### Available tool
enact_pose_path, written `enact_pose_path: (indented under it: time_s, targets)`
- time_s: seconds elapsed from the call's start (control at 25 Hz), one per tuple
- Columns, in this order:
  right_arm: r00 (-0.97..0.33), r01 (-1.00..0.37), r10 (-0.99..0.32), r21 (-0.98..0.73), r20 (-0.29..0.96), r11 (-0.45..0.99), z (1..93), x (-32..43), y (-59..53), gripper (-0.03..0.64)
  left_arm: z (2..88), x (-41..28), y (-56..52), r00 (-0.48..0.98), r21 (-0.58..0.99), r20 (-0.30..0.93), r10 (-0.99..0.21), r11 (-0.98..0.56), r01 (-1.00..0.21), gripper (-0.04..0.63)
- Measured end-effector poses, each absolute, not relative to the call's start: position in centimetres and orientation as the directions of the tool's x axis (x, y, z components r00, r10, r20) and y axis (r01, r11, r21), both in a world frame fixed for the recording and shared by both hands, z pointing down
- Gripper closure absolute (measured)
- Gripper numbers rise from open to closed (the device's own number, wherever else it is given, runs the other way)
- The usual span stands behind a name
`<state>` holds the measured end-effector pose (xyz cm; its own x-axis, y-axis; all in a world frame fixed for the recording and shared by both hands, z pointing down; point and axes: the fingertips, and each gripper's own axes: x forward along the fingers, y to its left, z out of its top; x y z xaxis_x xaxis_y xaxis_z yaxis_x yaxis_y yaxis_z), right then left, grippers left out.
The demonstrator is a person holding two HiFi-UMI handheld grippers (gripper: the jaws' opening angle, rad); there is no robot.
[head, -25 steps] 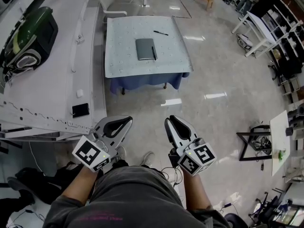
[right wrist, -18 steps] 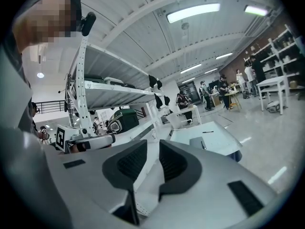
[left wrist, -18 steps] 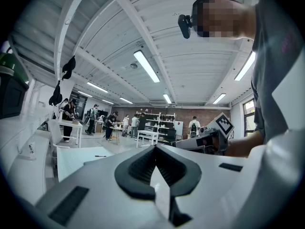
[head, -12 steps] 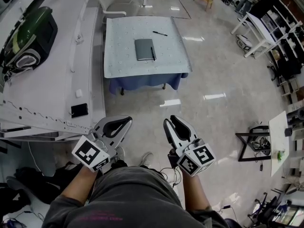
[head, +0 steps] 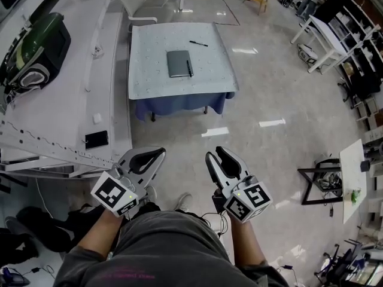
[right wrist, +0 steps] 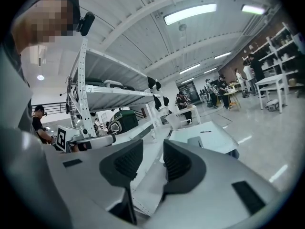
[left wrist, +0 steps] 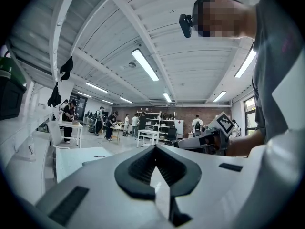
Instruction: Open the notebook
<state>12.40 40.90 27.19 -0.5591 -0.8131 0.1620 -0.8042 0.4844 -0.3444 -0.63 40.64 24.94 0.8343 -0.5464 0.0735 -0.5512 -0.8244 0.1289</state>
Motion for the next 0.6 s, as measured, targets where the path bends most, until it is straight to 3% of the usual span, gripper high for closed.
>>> enact_pose_path:
  time_s: [0.6]
  targets:
    - [-0.602,-0.777,-0.788,-0.325,0.13,0.54,26.4,18.0,44.4,0.502,24.2,3.8,43.0,0.79,0.084,0.072,-0.609,-0.785,-0.613,0.595]
